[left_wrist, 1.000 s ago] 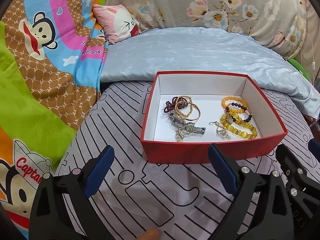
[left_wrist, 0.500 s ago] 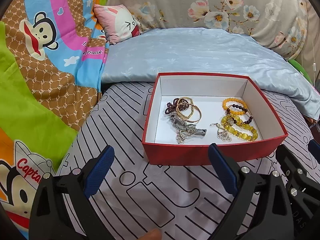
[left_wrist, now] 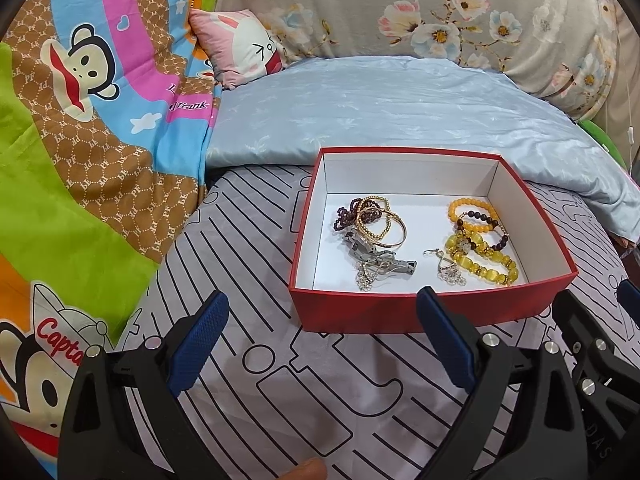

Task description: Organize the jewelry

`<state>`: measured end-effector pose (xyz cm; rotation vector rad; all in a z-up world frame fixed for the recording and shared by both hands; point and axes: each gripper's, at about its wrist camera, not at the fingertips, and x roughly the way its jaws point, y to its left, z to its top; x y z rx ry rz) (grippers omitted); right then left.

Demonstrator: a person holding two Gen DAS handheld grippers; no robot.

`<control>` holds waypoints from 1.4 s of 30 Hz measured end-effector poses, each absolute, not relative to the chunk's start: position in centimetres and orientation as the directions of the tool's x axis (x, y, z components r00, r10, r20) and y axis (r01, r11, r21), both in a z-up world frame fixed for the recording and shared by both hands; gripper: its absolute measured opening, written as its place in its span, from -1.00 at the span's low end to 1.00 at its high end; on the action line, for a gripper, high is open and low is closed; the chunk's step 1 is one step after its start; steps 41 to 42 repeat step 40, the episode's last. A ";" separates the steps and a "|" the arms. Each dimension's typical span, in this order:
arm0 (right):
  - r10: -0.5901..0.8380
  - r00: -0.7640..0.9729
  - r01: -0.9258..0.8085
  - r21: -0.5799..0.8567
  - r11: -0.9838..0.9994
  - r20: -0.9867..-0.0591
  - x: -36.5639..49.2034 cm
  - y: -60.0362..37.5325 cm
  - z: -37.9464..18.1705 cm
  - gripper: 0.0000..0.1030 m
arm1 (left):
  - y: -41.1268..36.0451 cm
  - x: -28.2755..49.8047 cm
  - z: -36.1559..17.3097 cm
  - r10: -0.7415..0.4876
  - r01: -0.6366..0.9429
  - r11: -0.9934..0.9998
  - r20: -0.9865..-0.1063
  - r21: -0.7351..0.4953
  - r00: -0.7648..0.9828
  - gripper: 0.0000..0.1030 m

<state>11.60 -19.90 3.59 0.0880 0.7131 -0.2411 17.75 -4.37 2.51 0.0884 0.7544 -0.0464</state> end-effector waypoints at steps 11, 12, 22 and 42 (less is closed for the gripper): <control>-0.188 0.730 0.246 -0.005 0.969 -0.657 11.7 -19.8 3.6 0.66 | -4.4 18.0 2.6 -0.003 0.076 0.994 -0.690 0.075 0.724 0.79; -0.189 0.729 0.246 -0.006 0.969 -0.658 11.7 -19.8 3.6 0.66 | -4.4 18.0 2.7 -0.001 0.074 0.994 -0.690 0.076 0.724 0.79; -0.188 0.728 0.246 -0.005 0.969 -0.660 11.9 -19.6 3.5 0.66 | -4.6 18.4 2.7 -0.001 0.086 0.992 -0.694 0.087 0.720 0.79; -0.178 0.727 0.246 0.009 0.969 -0.664 12.3 -19.7 3.6 0.66 | -4.5 19.0 2.6 -0.009 0.083 0.994 -0.697 0.073 0.717 0.79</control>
